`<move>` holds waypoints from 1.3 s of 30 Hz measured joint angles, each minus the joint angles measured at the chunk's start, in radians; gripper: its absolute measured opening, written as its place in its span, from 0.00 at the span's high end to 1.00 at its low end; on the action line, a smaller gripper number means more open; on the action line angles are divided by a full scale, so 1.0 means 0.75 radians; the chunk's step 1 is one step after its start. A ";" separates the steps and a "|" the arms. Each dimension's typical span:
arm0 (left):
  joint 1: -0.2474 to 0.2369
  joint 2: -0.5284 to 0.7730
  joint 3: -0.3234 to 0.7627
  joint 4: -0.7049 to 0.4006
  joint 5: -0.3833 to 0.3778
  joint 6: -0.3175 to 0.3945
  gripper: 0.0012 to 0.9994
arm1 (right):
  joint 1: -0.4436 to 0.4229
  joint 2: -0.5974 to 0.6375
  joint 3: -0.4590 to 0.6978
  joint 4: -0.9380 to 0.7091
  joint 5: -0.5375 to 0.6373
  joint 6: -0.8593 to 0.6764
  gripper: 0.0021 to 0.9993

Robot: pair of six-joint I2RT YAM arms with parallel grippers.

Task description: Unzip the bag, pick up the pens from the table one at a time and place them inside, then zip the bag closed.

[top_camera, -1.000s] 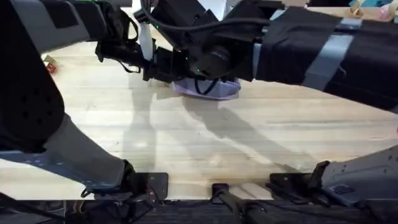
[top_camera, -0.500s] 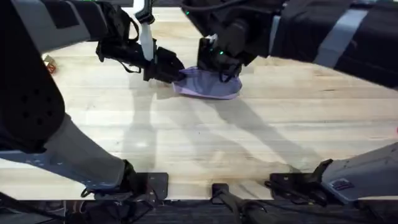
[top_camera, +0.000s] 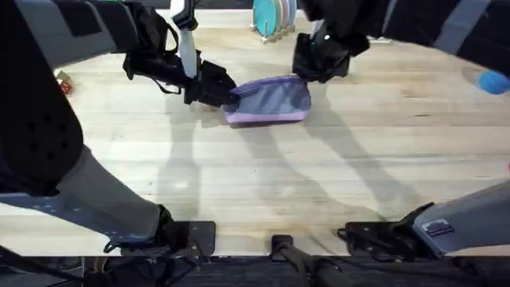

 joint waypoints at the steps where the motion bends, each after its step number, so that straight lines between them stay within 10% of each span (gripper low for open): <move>1: -0.002 0.000 0.000 -0.005 0.003 0.000 0.96 | -0.023 0.000 0.000 -0.004 -0.006 -0.009 0.97; 39: -0.032 0.042 0.000 -0.034 0.061 -0.004 0.96 | -0.280 -0.010 -0.341 0.182 -0.254 0.052 0.97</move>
